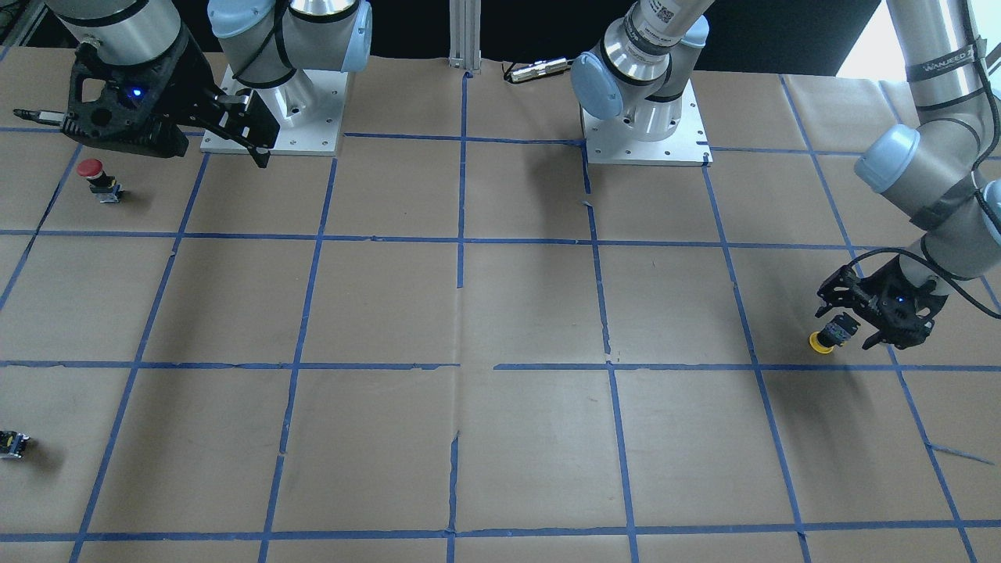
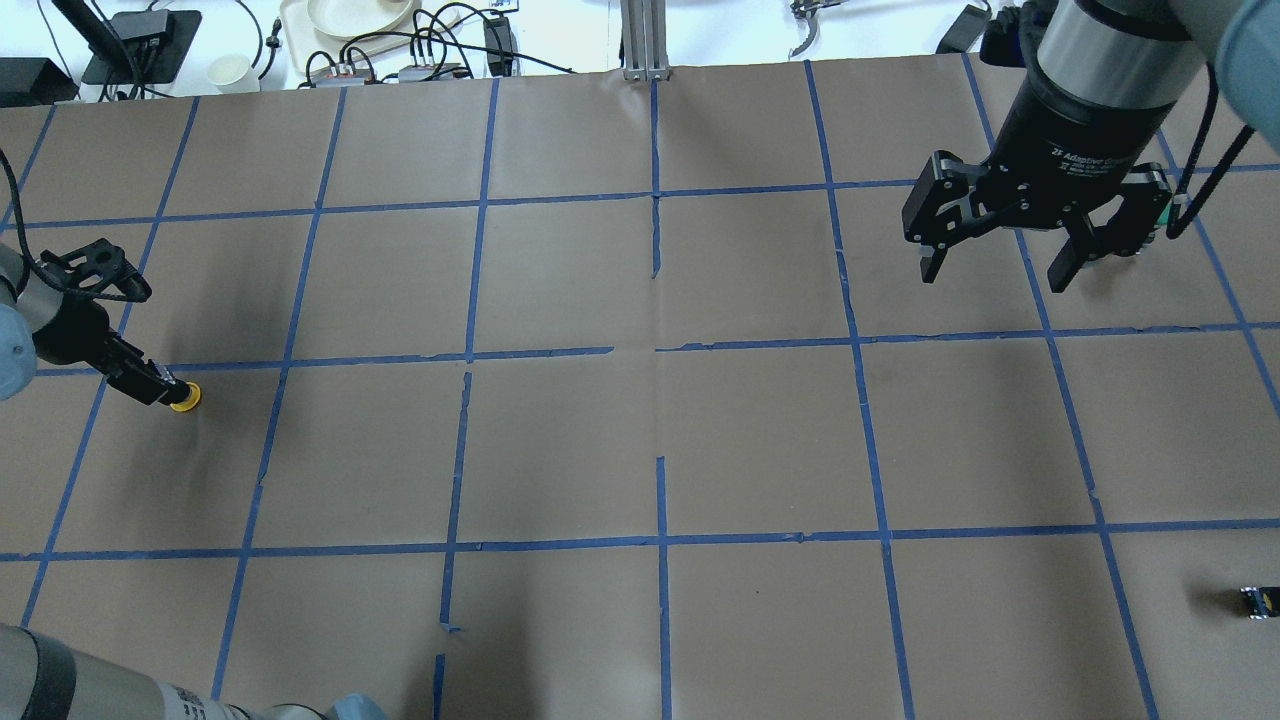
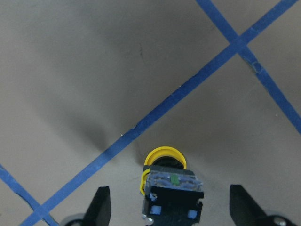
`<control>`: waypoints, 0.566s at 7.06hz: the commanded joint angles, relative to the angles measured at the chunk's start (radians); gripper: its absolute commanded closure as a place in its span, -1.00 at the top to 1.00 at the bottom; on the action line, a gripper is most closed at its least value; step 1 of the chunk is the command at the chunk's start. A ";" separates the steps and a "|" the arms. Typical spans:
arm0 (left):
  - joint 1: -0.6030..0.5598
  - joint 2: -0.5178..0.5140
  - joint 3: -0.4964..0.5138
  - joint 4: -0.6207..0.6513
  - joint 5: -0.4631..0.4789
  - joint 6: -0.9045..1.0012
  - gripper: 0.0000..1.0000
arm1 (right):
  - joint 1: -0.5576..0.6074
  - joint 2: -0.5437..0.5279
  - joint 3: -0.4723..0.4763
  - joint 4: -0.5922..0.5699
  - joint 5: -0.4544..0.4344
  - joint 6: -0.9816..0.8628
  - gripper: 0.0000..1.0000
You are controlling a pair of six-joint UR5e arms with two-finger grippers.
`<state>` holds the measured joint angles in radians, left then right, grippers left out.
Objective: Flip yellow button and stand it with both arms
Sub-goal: 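Close the left gripper on the button body behind the yellow cap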
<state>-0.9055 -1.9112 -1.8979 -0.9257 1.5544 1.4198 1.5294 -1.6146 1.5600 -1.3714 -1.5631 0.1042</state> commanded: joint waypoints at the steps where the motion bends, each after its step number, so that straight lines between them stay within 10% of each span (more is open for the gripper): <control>1: 0.000 0.004 0.003 -0.004 0.001 0.030 -0.72 | 0.000 0.001 0.000 0.000 0.000 0.003 1.00; 4: -0.073 0.049 0.048 -0.074 -0.112 -0.095 -0.78 | -0.003 0.005 0.000 -0.006 0.000 -0.012 1.00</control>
<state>-0.9371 -1.8836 -1.8653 -0.9536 1.5176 1.3997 1.5280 -1.6113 1.5600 -1.3745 -1.5629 0.1035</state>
